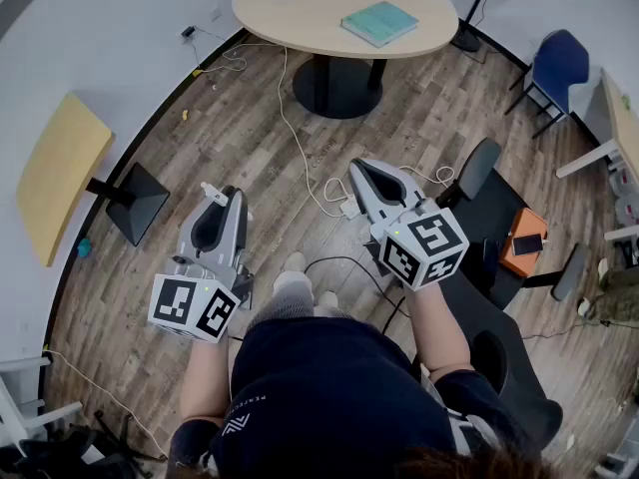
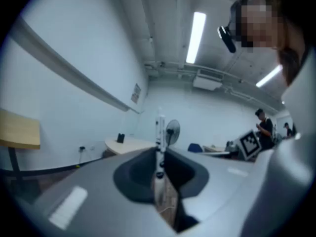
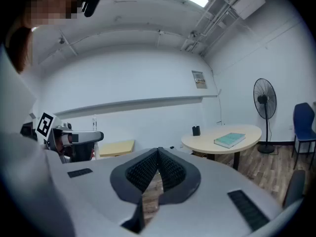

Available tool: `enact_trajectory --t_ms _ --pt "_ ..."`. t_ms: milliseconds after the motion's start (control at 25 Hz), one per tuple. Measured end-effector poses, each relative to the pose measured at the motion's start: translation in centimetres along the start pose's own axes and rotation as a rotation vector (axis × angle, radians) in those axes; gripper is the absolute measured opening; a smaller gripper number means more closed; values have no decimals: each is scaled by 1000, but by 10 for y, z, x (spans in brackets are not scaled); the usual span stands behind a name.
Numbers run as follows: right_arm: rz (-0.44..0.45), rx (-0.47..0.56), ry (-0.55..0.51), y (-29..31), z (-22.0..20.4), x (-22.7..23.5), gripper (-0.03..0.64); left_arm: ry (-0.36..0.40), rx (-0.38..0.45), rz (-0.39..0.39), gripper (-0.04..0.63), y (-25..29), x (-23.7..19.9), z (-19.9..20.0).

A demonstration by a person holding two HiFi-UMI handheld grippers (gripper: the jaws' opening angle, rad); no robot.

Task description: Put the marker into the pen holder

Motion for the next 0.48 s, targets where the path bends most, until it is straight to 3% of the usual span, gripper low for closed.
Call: enact_trajectory --t_ms 480 --pt "23 -59 26 41 -4 21 2 -34 -6 -58 44 65 -32 -2"
Point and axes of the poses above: the fingertips, and each gripper's own axes: y forward along the fingers, x to its right, z out of its top, the point moved 6 cm from there along -y, backward along the fingers, and after that the axes turned 11 degrees about z, right-handed, at the moved point
